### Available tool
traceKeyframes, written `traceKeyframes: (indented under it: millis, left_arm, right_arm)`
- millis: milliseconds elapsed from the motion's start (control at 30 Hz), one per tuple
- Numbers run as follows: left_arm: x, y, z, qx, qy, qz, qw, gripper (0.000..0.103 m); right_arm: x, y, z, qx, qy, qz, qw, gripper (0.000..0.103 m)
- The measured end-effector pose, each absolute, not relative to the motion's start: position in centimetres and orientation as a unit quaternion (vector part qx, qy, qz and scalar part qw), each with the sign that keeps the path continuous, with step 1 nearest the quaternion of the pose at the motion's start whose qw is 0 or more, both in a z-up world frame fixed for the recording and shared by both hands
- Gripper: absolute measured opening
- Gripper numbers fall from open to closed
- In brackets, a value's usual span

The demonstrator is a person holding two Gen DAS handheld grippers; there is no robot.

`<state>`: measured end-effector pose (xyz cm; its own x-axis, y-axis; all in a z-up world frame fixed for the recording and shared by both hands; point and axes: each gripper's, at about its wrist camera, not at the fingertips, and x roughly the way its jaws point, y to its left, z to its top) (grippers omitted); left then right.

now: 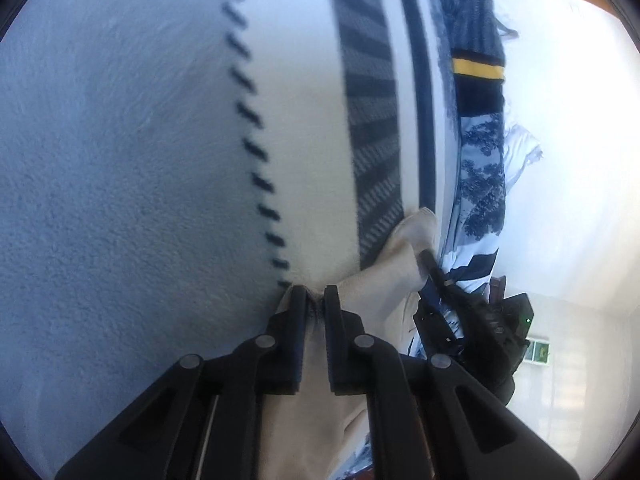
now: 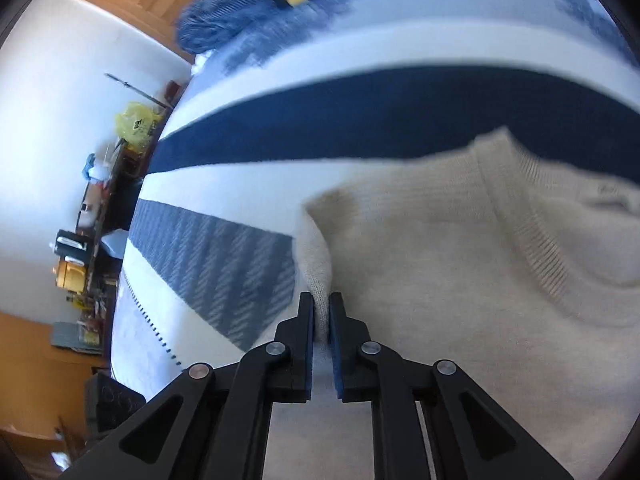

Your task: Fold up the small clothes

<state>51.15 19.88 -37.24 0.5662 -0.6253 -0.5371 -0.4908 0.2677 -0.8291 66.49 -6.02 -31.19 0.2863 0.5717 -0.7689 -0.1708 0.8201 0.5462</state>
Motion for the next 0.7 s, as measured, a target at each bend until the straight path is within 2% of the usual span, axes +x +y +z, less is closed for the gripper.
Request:
traceKeyframes:
  millis: [33,100,133,233,267,300,367,500,667,700]
  left_arm:
    - [51.2,19.9,-37.1,-0.599,0.462,-0.052,0.652,0.009]
    - [51.1,20.0,-36.9,-0.597,0.463,-0.051,0.653,0.009]
    - [51.1,20.1,-37.0,-0.596,0.466,-0.051,0.652,0.009]
    - [51.2,20.3,-37.3,-0.598,0.467,-0.052,0.650,0.008]
    - [51.1,20.4,-37.3,-0.595,0.465,-0.053,0.653,0.002]
    - [50.9,20.9,-36.9,-0.590,0.457,-0.050,0.663,0.000]
    - [50.5,22.0,-35.8,-0.585,0.431,-0.034,0.686,0.000]
    - [50.6,23.1,-35.2,-0.579,0.423,-0.027,0.696,0.000]
    - [51.0,21.1,-32.6,-0.521,0.424,-0.038,0.740,0.001]
    - [51.0,20.5,-31.9,-0.502,0.424,-0.039,0.752,0.002]
  right_arm:
    - [66.5,-6.1,-31.1,0.196,0.544,0.248,0.777,0.016]
    - [66.3,-6.4,-29.7,0.202,0.521,0.262,0.787,0.056]
    - [66.3,-6.3,-29.1,0.201,0.511,0.265,0.793,0.057]
    - [67.5,-5.8,-28.5,0.195,0.515,0.254,0.795,0.052]
    - [68.3,-5.2,-28.9,0.187,0.523,0.247,0.794,0.043]
    - [69.0,-4.8,-29.3,0.178,0.534,0.239,0.791,0.027]
    - [70.3,-4.1,-30.4,0.177,0.554,0.226,0.782,0.006]
    - [70.9,-3.3,-29.2,0.189,0.522,0.246,0.794,0.006]
    - [71.1,-2.8,-30.6,0.155,0.552,0.222,0.789,0.010]
    - [70.1,-3.9,-29.6,0.169,0.541,0.226,0.792,0.018]
